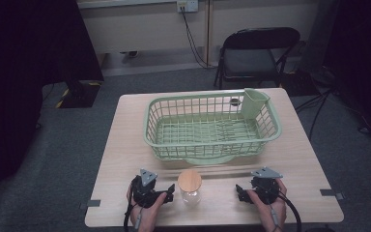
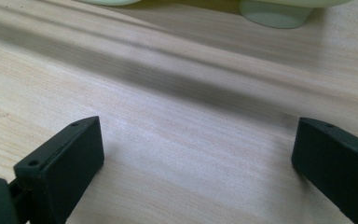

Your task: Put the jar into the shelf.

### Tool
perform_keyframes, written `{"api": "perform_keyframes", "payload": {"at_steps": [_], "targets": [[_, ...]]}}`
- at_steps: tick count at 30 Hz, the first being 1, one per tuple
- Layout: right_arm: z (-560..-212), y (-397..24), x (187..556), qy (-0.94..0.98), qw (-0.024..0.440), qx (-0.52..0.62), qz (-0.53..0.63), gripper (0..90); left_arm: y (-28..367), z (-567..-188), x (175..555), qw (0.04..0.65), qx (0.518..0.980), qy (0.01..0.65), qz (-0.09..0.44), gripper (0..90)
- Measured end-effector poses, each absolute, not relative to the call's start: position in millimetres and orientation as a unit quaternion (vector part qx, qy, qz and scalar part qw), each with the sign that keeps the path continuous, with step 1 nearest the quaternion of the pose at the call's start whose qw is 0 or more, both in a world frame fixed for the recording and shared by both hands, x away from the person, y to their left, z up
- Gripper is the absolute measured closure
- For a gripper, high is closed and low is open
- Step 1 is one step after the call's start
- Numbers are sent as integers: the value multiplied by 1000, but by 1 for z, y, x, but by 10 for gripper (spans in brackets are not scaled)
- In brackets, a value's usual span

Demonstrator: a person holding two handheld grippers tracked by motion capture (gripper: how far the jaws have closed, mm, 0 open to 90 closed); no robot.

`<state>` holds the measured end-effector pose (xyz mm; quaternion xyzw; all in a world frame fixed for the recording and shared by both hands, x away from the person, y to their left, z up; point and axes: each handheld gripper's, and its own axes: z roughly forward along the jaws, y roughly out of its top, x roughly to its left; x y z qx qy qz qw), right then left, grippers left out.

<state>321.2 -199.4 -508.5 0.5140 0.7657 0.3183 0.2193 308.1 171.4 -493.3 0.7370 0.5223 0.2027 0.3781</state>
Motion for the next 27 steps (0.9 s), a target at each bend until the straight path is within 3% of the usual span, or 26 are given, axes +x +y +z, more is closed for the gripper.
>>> {"api": "perform_keyframes", "payload": {"at_steps": [27], "targets": [[-508,-199,321,766,219,514,318,12,173,-455,290,426,726,495,217,53]]}}
